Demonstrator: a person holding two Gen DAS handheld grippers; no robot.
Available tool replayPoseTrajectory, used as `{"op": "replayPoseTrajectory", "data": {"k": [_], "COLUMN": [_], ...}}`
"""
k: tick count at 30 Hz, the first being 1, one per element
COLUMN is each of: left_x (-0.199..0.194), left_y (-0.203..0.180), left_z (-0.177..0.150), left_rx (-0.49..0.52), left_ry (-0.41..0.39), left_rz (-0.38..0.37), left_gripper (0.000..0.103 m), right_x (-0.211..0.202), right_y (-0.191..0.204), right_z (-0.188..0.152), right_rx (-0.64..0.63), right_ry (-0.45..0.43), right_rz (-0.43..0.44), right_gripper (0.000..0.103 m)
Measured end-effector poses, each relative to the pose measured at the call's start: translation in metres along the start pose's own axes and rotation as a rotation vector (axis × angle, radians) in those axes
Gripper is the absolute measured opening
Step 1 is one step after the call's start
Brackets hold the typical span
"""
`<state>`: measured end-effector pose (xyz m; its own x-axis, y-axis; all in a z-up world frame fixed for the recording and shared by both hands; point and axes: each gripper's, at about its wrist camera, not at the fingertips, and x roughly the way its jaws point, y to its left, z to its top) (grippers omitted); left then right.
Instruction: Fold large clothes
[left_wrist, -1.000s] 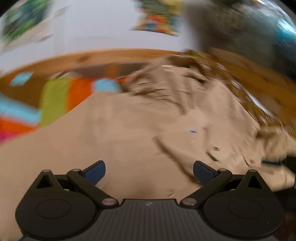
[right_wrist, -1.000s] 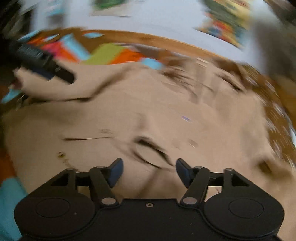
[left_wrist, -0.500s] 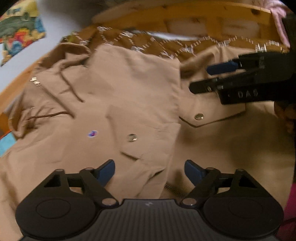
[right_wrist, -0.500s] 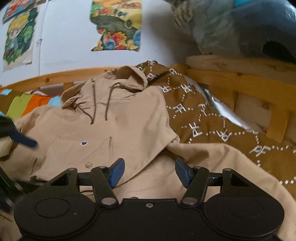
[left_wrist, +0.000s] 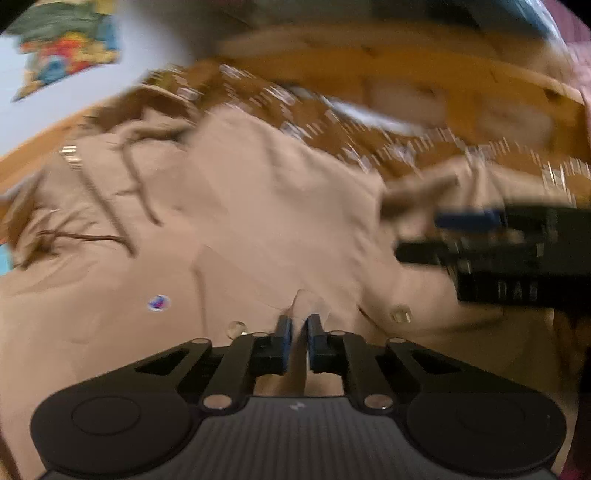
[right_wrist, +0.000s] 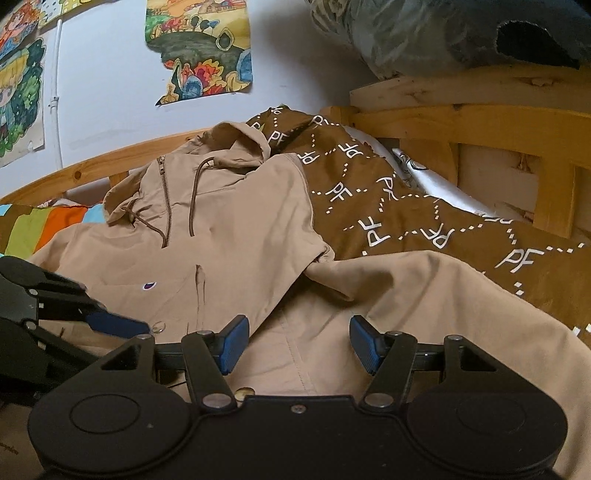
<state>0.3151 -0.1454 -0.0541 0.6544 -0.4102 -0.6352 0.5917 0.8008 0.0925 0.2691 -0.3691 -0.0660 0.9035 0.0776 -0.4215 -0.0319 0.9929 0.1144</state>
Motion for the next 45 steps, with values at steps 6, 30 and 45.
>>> {"op": "replayPoseTrajectory", "data": {"k": [6, 30, 45], "left_x": [-0.083, -0.160, -0.133], "left_y": [0.052, 0.103, 0.132], "left_z": [-0.030, -0.122, -0.118], "left_rx": [-0.374, -0.551, -0.631], "left_ry": [-0.239, 0.017, 0.000], "left_rz": [0.222, 0.369, 0.276], "left_gripper": [0.005, 0.078, 0.008], "right_x": [-0.001, -0.020, 0.026], "right_y": [0.001, 0.025, 0.039], "right_z": [0.000, -0.008, 0.069], "right_rx": [0.000, -0.083, -0.314], "right_ry": [-0.012, -0.023, -0.014], "right_rz": [0.000, 0.025, 0.007], "right_gripper": [0.062, 0.062, 0.067]}}
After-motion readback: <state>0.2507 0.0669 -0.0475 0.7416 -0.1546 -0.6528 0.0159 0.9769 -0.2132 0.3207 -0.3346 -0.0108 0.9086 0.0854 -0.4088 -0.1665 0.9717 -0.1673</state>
